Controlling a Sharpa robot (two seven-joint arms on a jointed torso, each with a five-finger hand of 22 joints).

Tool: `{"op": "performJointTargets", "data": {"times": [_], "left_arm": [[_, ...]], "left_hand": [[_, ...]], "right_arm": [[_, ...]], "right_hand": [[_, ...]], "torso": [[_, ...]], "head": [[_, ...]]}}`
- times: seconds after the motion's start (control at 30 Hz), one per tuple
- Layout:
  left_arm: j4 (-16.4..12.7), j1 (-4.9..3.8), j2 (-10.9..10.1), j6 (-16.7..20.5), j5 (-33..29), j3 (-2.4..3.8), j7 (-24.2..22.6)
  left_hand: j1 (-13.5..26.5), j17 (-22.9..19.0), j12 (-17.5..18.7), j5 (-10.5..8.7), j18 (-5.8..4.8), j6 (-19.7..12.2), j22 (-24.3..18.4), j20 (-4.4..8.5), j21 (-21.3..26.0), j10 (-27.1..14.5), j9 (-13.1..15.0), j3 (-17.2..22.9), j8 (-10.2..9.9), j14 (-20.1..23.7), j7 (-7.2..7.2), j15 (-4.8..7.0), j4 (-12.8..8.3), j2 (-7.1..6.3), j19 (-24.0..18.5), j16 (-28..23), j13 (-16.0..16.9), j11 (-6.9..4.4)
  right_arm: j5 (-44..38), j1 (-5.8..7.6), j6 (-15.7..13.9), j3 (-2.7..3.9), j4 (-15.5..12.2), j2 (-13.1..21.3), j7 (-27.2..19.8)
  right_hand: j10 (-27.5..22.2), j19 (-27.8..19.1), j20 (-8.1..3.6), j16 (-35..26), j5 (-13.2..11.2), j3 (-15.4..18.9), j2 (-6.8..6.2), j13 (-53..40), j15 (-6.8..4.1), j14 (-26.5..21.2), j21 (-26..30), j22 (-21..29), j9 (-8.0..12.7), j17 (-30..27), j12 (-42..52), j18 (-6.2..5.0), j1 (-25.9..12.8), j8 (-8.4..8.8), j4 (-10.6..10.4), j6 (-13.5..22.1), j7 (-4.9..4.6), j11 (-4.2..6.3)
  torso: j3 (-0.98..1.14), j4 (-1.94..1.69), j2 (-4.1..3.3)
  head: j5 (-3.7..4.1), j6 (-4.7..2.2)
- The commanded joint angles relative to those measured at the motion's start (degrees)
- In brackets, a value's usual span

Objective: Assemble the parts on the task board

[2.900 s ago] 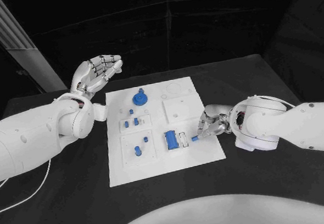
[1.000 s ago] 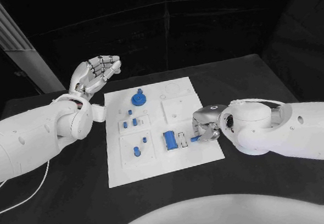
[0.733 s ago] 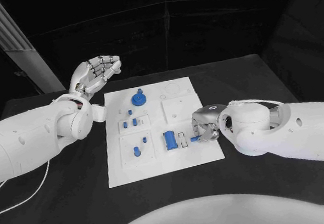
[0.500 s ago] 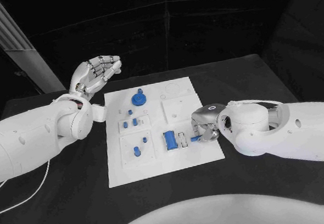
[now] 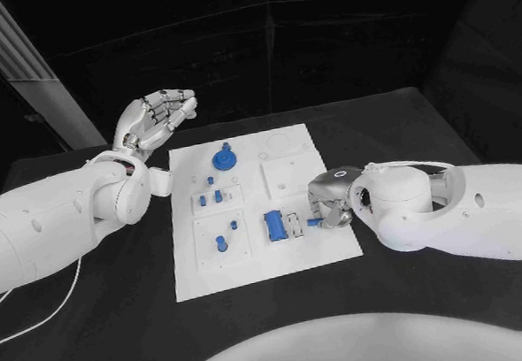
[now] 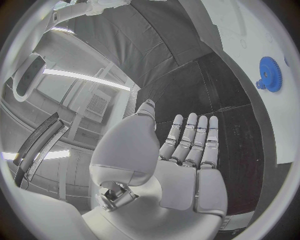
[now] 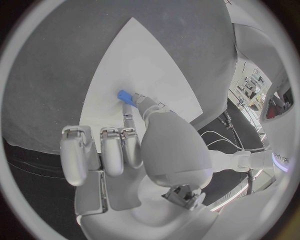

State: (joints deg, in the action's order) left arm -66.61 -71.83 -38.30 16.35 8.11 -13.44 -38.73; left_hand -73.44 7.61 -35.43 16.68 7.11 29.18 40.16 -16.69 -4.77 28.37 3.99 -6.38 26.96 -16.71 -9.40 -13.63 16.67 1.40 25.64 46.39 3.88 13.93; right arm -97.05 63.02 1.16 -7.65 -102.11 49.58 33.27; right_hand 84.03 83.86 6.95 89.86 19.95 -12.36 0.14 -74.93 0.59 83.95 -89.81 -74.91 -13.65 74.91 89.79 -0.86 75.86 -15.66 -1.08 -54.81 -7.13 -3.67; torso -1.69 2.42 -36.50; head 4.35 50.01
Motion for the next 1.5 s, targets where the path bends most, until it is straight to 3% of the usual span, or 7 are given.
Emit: {"op": "performJointTargets", "data": {"times": [0.03,0.4,0.8,1.27,1.5], "left_arm": [[-0.1,-0.08,0.0,-0.6,-0.1,0.03,-9.2],[-0.2,-0.08,-0.2,-0.6,-0.1,0.03,-9.2],[-0.1,-0.06,-0.2,-0.6,-0.1,0.03,-9.1],[-0.1,-0.05,-0.2,-0.7,-0.1,0.03,-9.0],[-0.1,-0.05,-0.2,-0.7,-0.1,0.03,-9.0]], "left_hand": [[0.1,-0.1,-0.3,0.27,-1.00,-0.3,-0.1,0.01,0.3,-0.5,-0.1,-0.3,0.2,0.1,-6.64,0.05,0.1,0.61,-0.1,0.2,-0.1,-0.04],[0.1,-0.1,-0.3,0.27,-1.00,-0.3,-0.1,0.01,0.3,-0.5,-0.1,-0.3,0.2,0.1,-6.64,0.05,0.1,0.61,-0.1,0.2,-0.1,-0.04],[0.1,-0.1,-0.3,0.27,-1.00,-0.3,-0.1,0.01,0.3,-0.5,-0.1,-0.3,0.2,0.1,-6.64,0.05,0.1,0.61,-0.1,0.2,-0.1,-0.04],[0.1,-0.1,-0.3,0.27,-1.00,-0.3,-0.1,0.01,0.3,-0.5,-0.1,-0.3,0.2,0.1,-6.64,0.05,0.1,0.61,-0.1,0.2,-0.1,-0.04],[0.1,-0.1,-0.3,0.27,-1.00,-0.3,-0.1,0.01,0.3,-0.5,-0.1,-0.3,0.2,0.1,-6.64,0.05,0.1,0.61,-0.1,0.2,-0.1,-0.04]], "right_arm": [[0.1,-0.54,0.9,-0.55,0.6,0.5,0.2],[5.4,-0.54,-6.8,-0.55,-0.4,2.3,-2.3],[17.7,-0.47,-12.8,-0.47,-1.9,4.8,-4.1],[29.6,-0.42,-18.0,-0.45,-1.1,5.3,-7.1],[41.4,-0.38,-19.2,-0.44,-0.5,5.4,-8.6]], "right_hand": [[6.0,6.1,-0.47,0.1,0.2,-1.5,2.27,-15.1,-0.35,6.1,-0.2,-15.1,0.0,15.1,0.2,0.86,0.3,-0.09,-0.1,-0.1,0.17,0.45],[6.0,6.1,-0.61,0.1,0.0,-3.9,2.60,-15.1,-0.50,6.1,-0.2,-15.1,0.0,15.1,0.2,0.86,-0.1,-0.53,0.4,-0.6,0.38,0.62],[6.0,6.1,-0.65,0.1,0.1,-4.3,2.13,-15.1,-0.51,6.1,-0.2,-15.1,-0.1,15.1,0.2,0.86,-0.4,-0.84,0.7,-0.9,0.28,0.58],[6.0,6.1,-0.65,0.1,0.2,-4.3,1.94,-15.1,-0.48,6.1,-0.2,-15.1,-0.2,15.1,0.2,0.86,-0.8,-1.00,0.6,-1.0,0.18,0.51],[6.0,6.1,-0.59,0.1,1.3,-4.1,1.72,-15.1,-0.33,6.1,-0.2,-15.1,-0.2,15.1,0.2,0.86,-1.2,-1.19,0.4,-1.1,-0.11,0.27]], "torso": [[0.00,0.01,0.00],[-0.02,0.01,0.02],[-0.04,-0.05,0.03],[-0.03,0.03,-0.01],[0.00,0.00,0.03]], "head": [[-0.09,-0.01],[-0.26,-0.01],[-0.16,-0.01],[-0.26,-0.01],[-0.37,-0.01]]}}
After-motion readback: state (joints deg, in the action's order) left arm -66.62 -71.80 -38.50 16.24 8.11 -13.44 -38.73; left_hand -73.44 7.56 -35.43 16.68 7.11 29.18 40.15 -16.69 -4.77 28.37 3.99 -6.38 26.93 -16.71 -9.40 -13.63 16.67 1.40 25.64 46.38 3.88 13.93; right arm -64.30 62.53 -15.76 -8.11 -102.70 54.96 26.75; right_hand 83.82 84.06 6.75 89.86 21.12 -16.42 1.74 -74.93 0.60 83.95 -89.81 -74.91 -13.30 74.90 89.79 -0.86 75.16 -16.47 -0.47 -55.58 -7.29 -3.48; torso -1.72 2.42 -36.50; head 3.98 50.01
